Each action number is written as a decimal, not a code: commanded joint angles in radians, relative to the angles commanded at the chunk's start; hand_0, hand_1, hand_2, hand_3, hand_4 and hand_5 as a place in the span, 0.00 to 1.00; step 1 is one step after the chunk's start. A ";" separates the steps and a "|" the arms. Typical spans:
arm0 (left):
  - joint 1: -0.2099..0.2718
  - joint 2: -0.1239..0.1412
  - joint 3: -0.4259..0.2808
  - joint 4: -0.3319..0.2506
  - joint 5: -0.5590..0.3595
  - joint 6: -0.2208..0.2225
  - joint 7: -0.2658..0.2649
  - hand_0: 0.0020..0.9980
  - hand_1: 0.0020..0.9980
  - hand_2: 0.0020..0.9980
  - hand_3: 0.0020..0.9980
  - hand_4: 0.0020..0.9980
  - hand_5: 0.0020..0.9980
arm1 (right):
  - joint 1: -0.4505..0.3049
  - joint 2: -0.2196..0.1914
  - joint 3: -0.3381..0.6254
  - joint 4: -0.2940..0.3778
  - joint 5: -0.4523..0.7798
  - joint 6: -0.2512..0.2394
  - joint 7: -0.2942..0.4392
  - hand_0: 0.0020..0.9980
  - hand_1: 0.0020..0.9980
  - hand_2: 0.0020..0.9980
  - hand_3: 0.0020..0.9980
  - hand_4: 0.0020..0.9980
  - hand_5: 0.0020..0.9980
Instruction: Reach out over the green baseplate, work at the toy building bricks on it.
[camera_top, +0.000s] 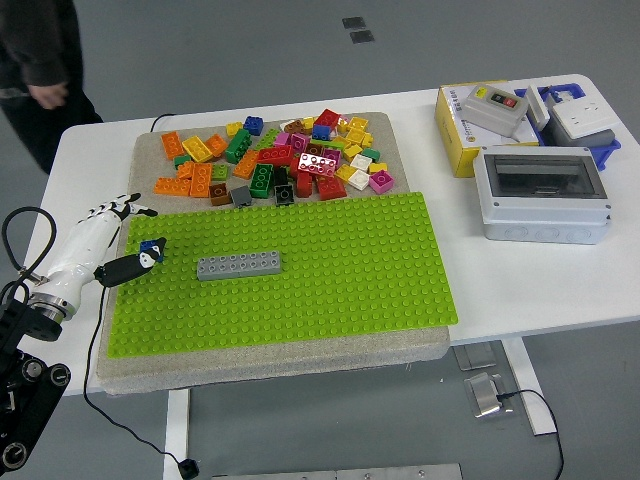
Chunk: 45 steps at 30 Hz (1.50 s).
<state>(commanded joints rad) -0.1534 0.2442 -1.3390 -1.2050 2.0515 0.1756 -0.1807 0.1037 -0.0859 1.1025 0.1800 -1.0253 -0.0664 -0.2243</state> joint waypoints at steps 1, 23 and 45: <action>0.009 -0.013 -0.011 -0.003 -0.006 0.002 -0.003 0.99 0.95 0.94 0.81 0.62 0.32 | 0.000 0.000 0.001 0.000 -0.001 -0.001 0.000 0.64 0.64 0.66 0.58 0.36 0.80; 0.067 -0.050 0.058 0.021 -0.068 0.021 -0.036 0.98 0.95 0.93 0.80 0.59 0.30 | -0.037 0.040 -0.065 0.000 0.048 0.004 -0.021 0.64 0.64 0.66 0.60 0.36 0.79; 0.102 -0.017 0.048 -0.001 -0.046 0.025 -0.038 0.98 0.95 0.93 0.80 0.58 0.30 | -0.066 0.054 -0.033 0.000 -0.021 0.025 -0.058 0.65 0.64 0.68 0.62 0.36 0.79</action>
<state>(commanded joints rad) -0.0514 0.2274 -1.2912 -1.2061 2.0059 0.2002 -0.2191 0.0381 -0.0322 1.0696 0.1800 -1.0463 -0.0416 -0.2823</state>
